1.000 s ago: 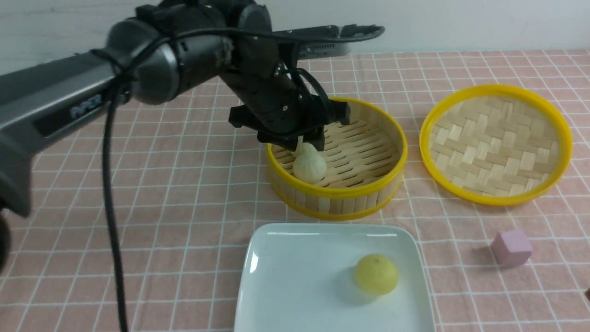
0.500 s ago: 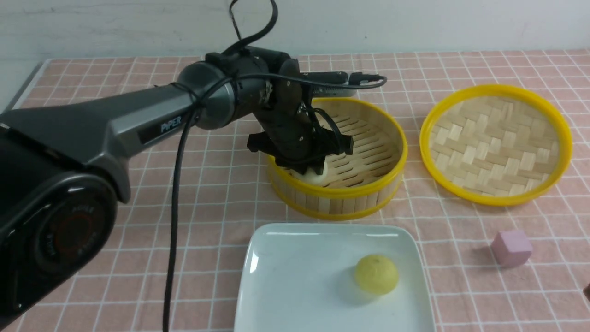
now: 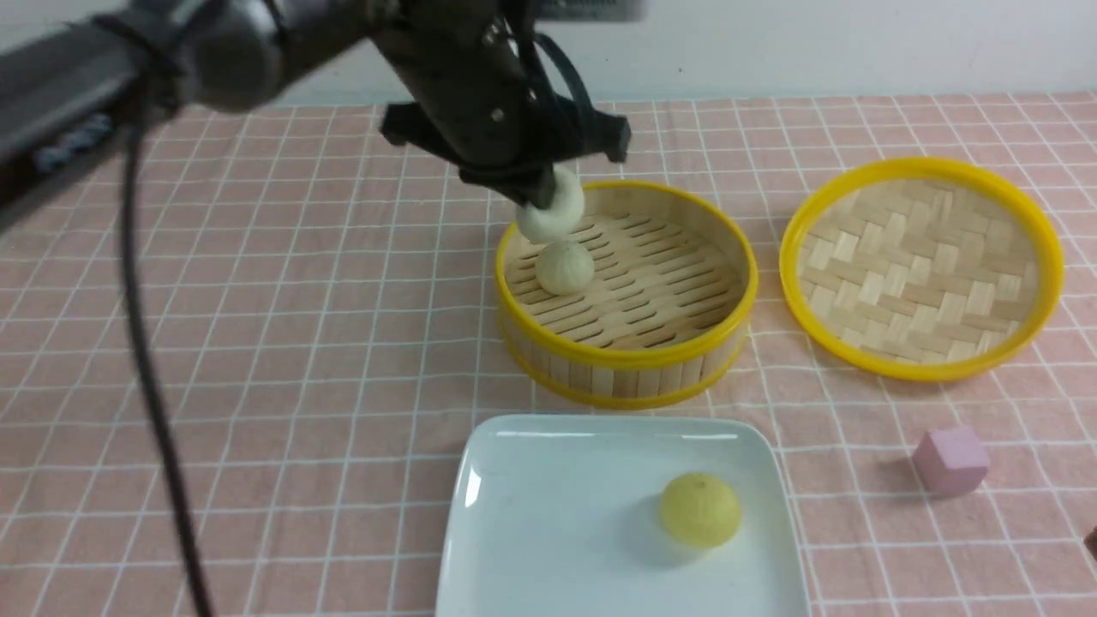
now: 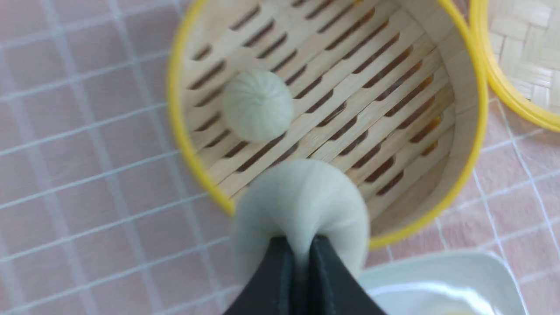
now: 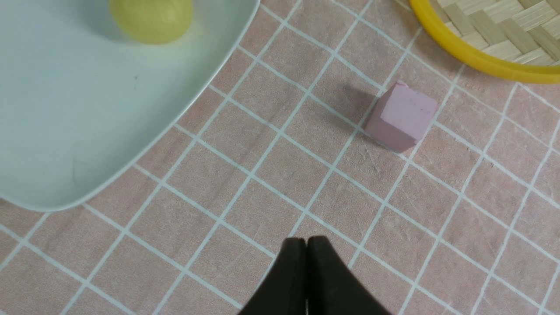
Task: Put the steamed buns into the plate on the pink tablecloth.
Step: 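Carry the bun from the bamboo steamer to the plate with the left gripper, then reach into the bamboo steamer and grasp a bun with the left gripper, then carry the bun from the bamboo steamer to the plate with the left gripper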
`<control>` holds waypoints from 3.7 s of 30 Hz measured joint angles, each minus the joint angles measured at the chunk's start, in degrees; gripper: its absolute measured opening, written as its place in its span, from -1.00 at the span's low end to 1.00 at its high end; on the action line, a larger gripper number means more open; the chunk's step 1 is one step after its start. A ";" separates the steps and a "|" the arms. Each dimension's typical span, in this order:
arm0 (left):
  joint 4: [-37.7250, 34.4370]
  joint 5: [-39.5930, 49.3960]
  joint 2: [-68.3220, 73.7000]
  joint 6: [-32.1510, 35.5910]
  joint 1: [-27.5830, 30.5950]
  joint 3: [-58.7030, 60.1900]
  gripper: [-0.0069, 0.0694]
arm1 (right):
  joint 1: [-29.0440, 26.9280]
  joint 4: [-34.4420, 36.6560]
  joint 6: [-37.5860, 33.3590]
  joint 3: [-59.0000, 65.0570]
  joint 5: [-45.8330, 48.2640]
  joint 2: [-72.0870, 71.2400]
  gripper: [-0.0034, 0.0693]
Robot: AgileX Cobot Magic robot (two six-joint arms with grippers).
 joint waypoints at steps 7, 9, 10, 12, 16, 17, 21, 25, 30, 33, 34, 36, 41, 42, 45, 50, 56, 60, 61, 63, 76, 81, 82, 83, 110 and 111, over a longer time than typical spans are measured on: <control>-1.38 6.89 -10.31 -1.02 -0.90 13.72 -0.75 | 0.00 -0.04 0.00 0.00 0.00 0.00 -0.80; -1.73 4.20 -10.65 -2.49 -2.43 19.91 -0.75 | 0.00 0.03 0.00 0.00 0.00 0.00 -0.80; -1.73 3.30 -10.65 -2.77 -2.86 20.59 -0.75 | 0.00 0.01 0.00 0.00 0.00 0.00 -0.80; -2.21 -3.24 -10.00 -3.88 -5.60 27.74 -0.75 | 0.00 0.14 0.00 0.00 0.00 0.00 -0.79; -2.64 -12.09 -7.95 -4.50 -8.68 33.60 -0.75 | 0.00 0.35 0.00 0.00 0.00 0.00 -0.77; -2.64 -13.57 -7.18 -4.86 -9.05 33.98 -0.75 | 0.00 0.35 0.00 0.00 0.05 0.00 -0.77; -2.64 -17.30 -3.63 -6.63 -9.19 34.13 -0.69 | 0.00 0.35 0.00 0.00 0.05 0.00 -0.75; -3.06 -18.76 -0.59 -7.17 -9.19 34.14 -0.52 | 0.00 0.35 0.00 0.00 0.05 0.00 -0.74; -4.39 -20.75 0.07 -7.35 -9.19 33.13 -0.04 | 0.00 0.35 0.00 0.00 0.05 0.00 -0.74; -4.34 -20.81 -0.06 -7.35 -9.19 29.88 0.09 | 0.00 0.35 0.00 0.00 0.05 0.00 -0.74; -4.19 -20.81 -0.10 -7.52 -9.19 29.37 0.10 | 0.00 0.35 0.00 0.00 0.05 0.00 -0.74; -3.68 -20.70 -0.10 -9.07 -9.19 26.69 0.09 | 0.00 0.35 0.00 0.00 0.05 0.00 -0.74; -1.06 -18.47 0.58 -16.49 -6.86 18.37 -0.50 | 0.00 0.35 0.00 0.00 -0.13 0.00 -0.73; -1.08 -18.33 0.66 -16.73 -6.40 18.01 -0.56 | 0.00 0.35 0.00 0.00 -0.13 0.00 -0.73; -1.73 -17.86 3.40 -17.35 -2.43 11.86 -0.79 | 0.00 0.35 0.00 0.00 -0.18 0.00 -0.72; -3.97 -15.97 10.84 -15.10 1.67 2.11 -0.76 | 0.00 0.35 0.00 0.00 -0.34 0.00 -0.71; -1.12 -16.04 18.15 -14.60 1.74 -4.18 -0.36 | 0.00 0.35 0.00 0.00 -0.34 0.00 -0.68; 3.98 -18.35 21.69 -14.60 1.74 -4.56 0.10 | 0.00 0.35 0.00 0.00 -0.34 0.00 -0.67; 4.45 -18.93 22.44 -14.60 1.74 -4.56 0.17 | 0.00 0.35 0.00 0.00 -0.34 0.00 -0.66; 4.98 -20.82 23.81 -14.60 1.74 -4.60 0.32 | 0.00 0.39 0.00 0.00 -0.34 0.00 -0.66; 1.20 -19.55 25.53 -15.34 1.74 -6.15 -0.70 | 0.00 0.66 0.00 0.00 -0.39 0.00 -0.64; 0.13 -8.99 18.13 -9.39 1.23 -9.72 -0.74 | 0.00 0.92 0.00 0.00 -0.39 0.00 -0.62; 0.13 -6.88 15.70 -8.06 1.10 -10.34 -0.74 | 0.00 1.00 0.00 0.00 -0.39 0.00 -0.62; 0.13 -4.64 13.08 -6.58 0.92 -10.70 -0.74 | 0.00 1.05 0.00 0.00 -0.39 0.00 -0.62; -29.68 -23.01 -31.73 6.21 0.59 64.83 -0.74 | 0.00 1.19 0.00 0.00 -5.39 0.00 -0.56; -32.32 -25.34 -30.62 9.36 0.59 65.73 -0.74 | 0.00 1.14 0.00 0.00 -5.79 0.00 -0.56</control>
